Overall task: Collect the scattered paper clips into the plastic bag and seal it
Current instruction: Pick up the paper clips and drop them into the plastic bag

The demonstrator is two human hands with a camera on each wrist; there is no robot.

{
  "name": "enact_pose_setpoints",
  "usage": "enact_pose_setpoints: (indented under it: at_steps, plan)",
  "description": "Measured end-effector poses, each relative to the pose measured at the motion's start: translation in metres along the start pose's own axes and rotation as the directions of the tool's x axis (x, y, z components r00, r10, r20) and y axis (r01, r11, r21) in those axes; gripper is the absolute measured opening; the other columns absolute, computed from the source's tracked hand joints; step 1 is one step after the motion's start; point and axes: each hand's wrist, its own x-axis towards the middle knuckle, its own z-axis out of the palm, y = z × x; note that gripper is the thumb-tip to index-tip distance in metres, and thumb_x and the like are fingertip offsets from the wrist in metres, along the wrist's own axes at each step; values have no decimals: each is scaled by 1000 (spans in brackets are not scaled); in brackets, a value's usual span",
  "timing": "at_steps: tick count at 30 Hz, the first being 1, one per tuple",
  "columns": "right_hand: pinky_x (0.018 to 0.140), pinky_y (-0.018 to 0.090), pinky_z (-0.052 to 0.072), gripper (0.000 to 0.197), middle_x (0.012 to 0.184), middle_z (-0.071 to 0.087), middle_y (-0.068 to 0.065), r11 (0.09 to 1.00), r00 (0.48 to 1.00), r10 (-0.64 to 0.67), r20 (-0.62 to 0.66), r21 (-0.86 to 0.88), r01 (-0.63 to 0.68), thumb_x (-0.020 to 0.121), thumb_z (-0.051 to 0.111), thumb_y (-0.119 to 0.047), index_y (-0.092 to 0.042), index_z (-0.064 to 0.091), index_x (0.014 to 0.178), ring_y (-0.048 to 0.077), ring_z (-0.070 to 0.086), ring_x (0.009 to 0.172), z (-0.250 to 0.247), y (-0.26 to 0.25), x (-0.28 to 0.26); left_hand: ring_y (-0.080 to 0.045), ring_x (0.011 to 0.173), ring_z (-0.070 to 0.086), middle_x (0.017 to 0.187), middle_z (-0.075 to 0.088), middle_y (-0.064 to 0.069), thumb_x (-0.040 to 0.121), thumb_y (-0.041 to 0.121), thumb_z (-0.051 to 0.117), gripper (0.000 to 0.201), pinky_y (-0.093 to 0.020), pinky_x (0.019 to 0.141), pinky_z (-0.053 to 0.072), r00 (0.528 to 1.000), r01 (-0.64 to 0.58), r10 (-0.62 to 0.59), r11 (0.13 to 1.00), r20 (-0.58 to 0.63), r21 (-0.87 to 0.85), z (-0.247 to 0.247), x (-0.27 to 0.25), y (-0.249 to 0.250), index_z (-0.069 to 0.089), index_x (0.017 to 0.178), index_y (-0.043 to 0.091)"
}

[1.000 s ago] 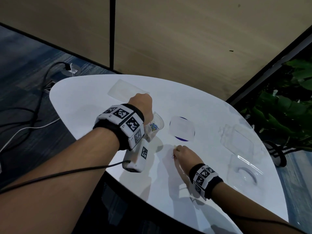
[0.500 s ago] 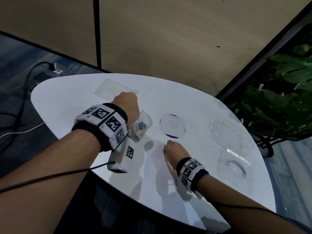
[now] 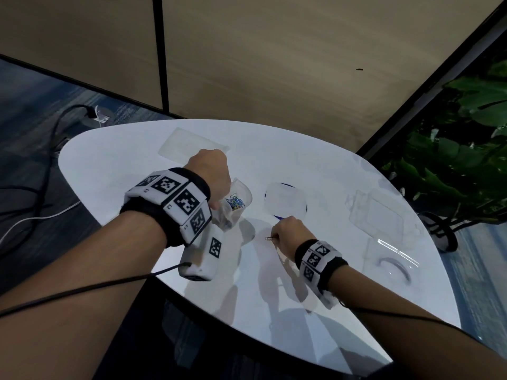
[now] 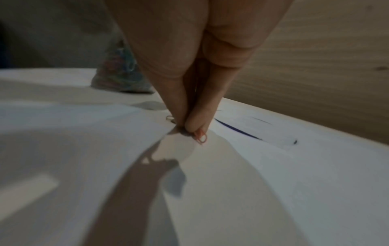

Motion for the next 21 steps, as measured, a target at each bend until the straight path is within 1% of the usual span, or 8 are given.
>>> enact_pose_setpoints:
  at_steps: [2, 5, 10, 13, 15, 17, 19, 21]
  plan:
    - [76, 29, 56, 15, 90, 73, 6, 981, 996, 80, -32, 178, -73, 83, 63, -12, -16, 78, 83, 24, 67, 85, -7, 5, 6, -38, 85, 75, 91, 75, -22, 87, 1, 61, 19, -43, 80, 63, 1000, 1, -1, 1000, 4, 0, 1, 2, 0, 68, 104, 0]
    - [68, 23, 58, 11, 76, 75, 0, 912, 988, 156, 14, 383, -149, 70, 74, -8, -17, 80, 73, 18, 71, 76, -14, 10, 12, -39, 86, 75, 91, 75, -22, 87, 2, 63, 19, -43, 80, 63, 1000, 4, -4, 1000, 10, 1, 3, 3, 0, 68, 105, 0]
    - [68, 33, 62, 9, 63, 73, -4, 826, 976, 205, 74, 522, -213, 54, 77, -8, -16, 76, 58, 17, 72, 68, -16, 18, 14, -40, 91, 73, 98, 73, -24, 91, 7, 59, 19, -44, 84, 62, 1000, -1, 1, 1000, -7, -29, 4, 3, 1, 69, 105, -1]
    - [70, 35, 63, 7, 62, 74, -2, 781, 976, 198, 87, 588, -211, 58, 79, -8, -14, 76, 60, 14, 72, 64, -19, 27, 14, -40, 90, 73, 97, 73, -23, 91, 7, 59, 19, -44, 84, 62, 1000, -5, 5, 999, -3, -37, 4, 2, 1, 69, 105, -1]
    - [72, 31, 62, 6, 66, 75, 6, 649, 974, 215, 78, 733, -202, 66, 82, -6, -8, 77, 68, 21, 75, 69, -30, 30, 14, -38, 88, 74, 94, 74, -22, 90, 5, 60, 17, -44, 82, 62, 1000, -9, 9, 999, 8, -34, 4, 2, 2, 71, 103, -1]
    - [68, 27, 60, 7, 69, 74, 10, 404, 982, 187, 37, 908, -111, 71, 81, 1, -2, 74, 73, 27, 73, 69, -52, 25, 10, -37, 86, 75, 92, 75, -20, 90, 4, 61, 16, -44, 81, 63, 1000, -9, 9, 1000, 14, -27, 4, 2, 3, 71, 102, 0]
    - [65, 23, 58, 7, 67, 71, 9, 150, 991, 124, -53, 988, 34, 77, 74, 8, 2, 71, 76, 20, 69, 62, -78, 8, 6, -37, 85, 75, 91, 75, -19, 90, 5, 61, 16, -43, 80, 63, 1000, -7, 7, 1000, 15, -18, 5, 1, 4, 71, 102, 0]
    - [67, 24, 59, 9, 67, 70, 8, 1, 987, 93, -129, 992, 130, 80, 70, 11, 2, 69, 78, 17, 68, 59, -94, -12, 2, -36, 85, 75, 92, 75, -19, 90, 6, 61, 16, -43, 81, 63, 1000, -6, 6, 1000, 4, -14, 6, 0, 5, 71, 102, 1]
